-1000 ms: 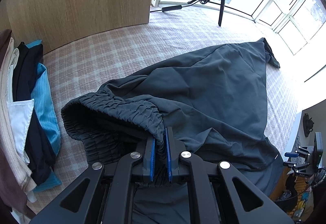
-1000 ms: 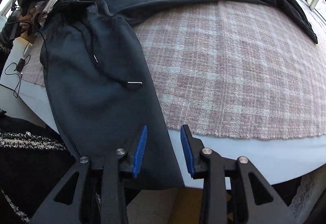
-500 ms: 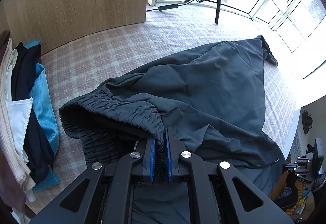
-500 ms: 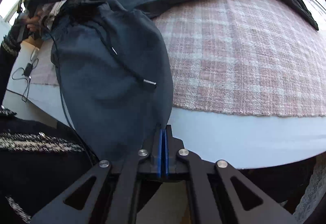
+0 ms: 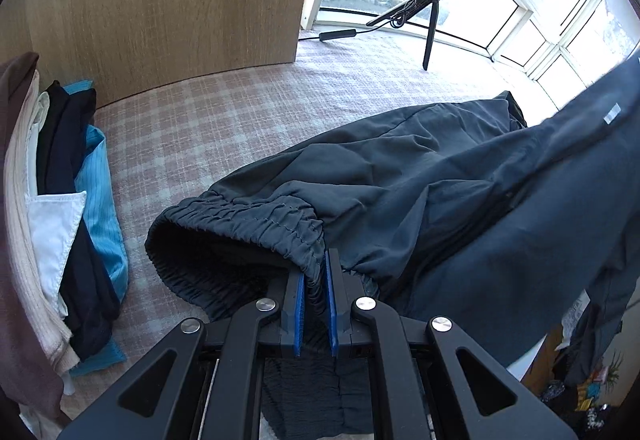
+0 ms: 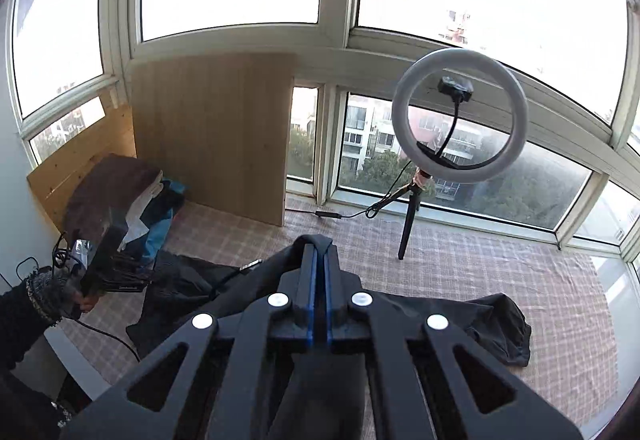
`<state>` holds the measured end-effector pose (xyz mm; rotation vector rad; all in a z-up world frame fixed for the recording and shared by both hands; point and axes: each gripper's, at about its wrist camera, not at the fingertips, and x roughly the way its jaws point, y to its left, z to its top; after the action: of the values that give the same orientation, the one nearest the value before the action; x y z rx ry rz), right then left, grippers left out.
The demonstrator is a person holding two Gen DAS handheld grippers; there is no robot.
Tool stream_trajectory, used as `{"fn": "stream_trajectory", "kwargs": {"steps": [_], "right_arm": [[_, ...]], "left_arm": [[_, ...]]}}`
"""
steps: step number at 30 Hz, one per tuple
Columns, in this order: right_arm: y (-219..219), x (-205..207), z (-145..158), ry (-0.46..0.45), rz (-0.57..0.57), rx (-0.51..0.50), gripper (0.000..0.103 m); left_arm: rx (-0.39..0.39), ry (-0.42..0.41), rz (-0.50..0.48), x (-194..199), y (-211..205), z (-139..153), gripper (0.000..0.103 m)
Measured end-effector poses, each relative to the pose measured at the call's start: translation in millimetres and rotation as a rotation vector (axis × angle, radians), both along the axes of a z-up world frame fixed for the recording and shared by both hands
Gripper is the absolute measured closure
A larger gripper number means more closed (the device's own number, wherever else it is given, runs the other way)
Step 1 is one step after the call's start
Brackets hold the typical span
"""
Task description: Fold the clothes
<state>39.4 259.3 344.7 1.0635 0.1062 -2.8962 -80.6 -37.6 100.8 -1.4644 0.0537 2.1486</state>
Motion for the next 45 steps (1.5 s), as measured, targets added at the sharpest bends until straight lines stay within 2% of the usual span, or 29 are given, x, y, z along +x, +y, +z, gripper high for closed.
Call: {"fn": "stream_trajectory", "kwargs": {"steps": [2,5,6,7,9,12,15,17,20,26,28,29,30,32,34,37,40,42,44,45], "right_arm": [[6.4,4.3,-23.7,-0.055,-0.028,-0.008,0.080],[16.0,10.7,-59.2,-0.138,-0.069,-0.021,0.076],[19.2,12.9,-71.0,-0.165,-0.083,-0.025,0.067],[22.4,15.0,-82.9,-0.193,-0.097,-0.029,0.061],[31.5,26.2,-108.5,-0.247,-0.136,-0.051,0.056],[61.9,100.8,-164.9,-0.317,-0.292,-0.198,0.055],[63.0,163.1,-218.8,-0.419,-0.381,-0.276,0.055],[55.4,188.8,-241.1,-0.448,-0.405,-0.311,0.055],[46.5,204.1,-265.9,-0.475,-0.432,-0.332,0.055],[33.7,199.7,-284.0,-0.505,-0.379,-0.332,0.056],[29.4,198.2,-290.0,-0.515,-0.361,-0.332,0.072],[27.3,197.5,-293.0,-0.520,-0.353,-0.332,0.088],[25.5,196.6,-293.6,-0.522,-0.342,-0.326,0.094],[24.2,194.1,-281.6,-0.505,-0.310,-0.279,0.095],[30.9,191.9,-257.6,-0.470,-0.283,-0.187,0.096],[71.0,189.4,-206.3,-0.390,-0.302,-0.073,0.096],[142.0,177.0,-149.8,-0.296,-0.407,0.114,0.096],[205.0,159.4,-123.0,-0.258,-0.532,0.255,0.096],[274.3,130.1,-111.6,-0.252,-0.701,0.451,0.095],[310.1,109.8,-117.0,-0.289,-0.777,0.538,0.094]], "left_arm": [[0.004,-0.001,0.017,0.3,-6.3,0.3,0.095],[0.011,-0.003,0.031,3.1,-16.5,-0.3,0.092],[0.012,-0.001,0.034,5.1,-19.7,-1.0,0.092],[0.013,0.000,0.037,7.2,-22.8,-1.7,0.092],[0.024,-0.016,0.045,9.3,-27.5,-5.8,0.092],[0.030,-0.038,0.053,12.4,-28.5,-11.7,0.092],[0.018,-0.047,0.036,15.9,-22.1,-15.1,0.092],[0.008,-0.052,0.026,16.7,-16.7,-17.6,0.092],[0.005,-0.067,0.016,15.1,-8.2,-22.1,0.092],[-0.005,-0.067,0.002,19.6,-1.4,-22.1,0.092],[-0.006,-0.064,0.003,21.4,-2.2,-21.0,0.092],[-0.005,-0.065,0.010,21.1,-3.4,-21.2,0.092],[-0.004,-0.067,0.021,20.9,-5.5,-21.5,0.092],[-0.001,-0.071,0.042,20.4,-9.7,-22.1,0.092],[-0.002,-0.072,0.063,21.8,-12.9,-21.9,0.092],[-0.015,-0.056,0.089,27.0,-13.8,-18.0,0.092],[-0.035,-0.039,0.130,31.9,-12.8,-13.7,0.092],[-0.043,-0.034,0.165,35.1,-11.7,-11.1,0.092],[-0.043,-0.036,0.199,39.4,-8.7,-8.2,0.092],[-0.046,-0.035,0.212,41.5,-6.0,-6.8,0.091]]}}
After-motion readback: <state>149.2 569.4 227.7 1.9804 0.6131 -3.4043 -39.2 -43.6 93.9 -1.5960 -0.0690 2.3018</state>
